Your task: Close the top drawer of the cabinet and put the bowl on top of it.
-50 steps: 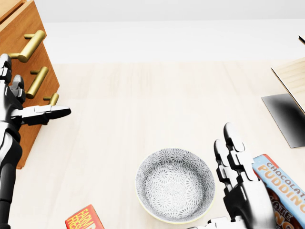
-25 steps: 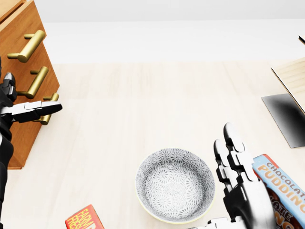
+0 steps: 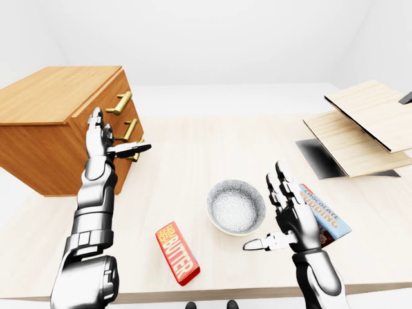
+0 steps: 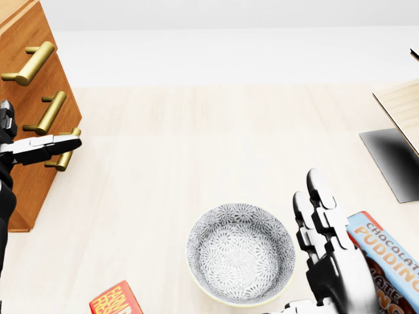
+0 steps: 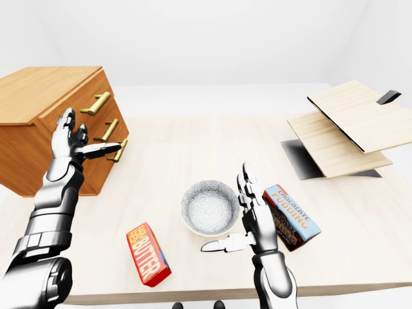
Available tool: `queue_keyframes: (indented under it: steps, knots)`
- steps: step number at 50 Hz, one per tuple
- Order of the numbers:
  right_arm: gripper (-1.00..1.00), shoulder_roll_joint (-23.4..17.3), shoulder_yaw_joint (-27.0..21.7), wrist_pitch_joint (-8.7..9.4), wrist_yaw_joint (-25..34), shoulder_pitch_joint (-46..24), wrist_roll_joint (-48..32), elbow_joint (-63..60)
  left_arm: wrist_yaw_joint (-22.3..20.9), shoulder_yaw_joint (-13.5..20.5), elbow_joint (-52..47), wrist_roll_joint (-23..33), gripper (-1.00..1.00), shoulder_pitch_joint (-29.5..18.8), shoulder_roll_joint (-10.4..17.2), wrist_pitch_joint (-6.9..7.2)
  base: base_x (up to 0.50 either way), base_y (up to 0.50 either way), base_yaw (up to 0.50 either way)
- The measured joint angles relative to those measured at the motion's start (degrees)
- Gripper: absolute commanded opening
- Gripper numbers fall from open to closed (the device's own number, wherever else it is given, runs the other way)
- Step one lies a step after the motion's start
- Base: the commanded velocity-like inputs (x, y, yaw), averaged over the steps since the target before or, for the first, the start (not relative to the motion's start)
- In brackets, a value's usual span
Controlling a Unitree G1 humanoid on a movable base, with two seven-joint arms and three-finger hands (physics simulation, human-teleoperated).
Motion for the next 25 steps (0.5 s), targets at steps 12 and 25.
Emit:
queue_keyframes:
  steps: [12, 25]
  knots:
    - [1.00, -0.10, 0.20, -0.23, -0.09, 0.07, -0.02, 0.10, 0.59, 0.31, 3.39, -0.43, 1.00, -1.31, 1.15, 0.00, 0.00, 0.00, 0.00]
    - [1.00, -0.14, 0.25, -0.35, -0.12, 0.01, -0.05, 0.27, 0.47, 0.13, 5.34, -0.95, 1.00, -2.07, 1.92, 0.00, 0.00, 0.00, 0.00]
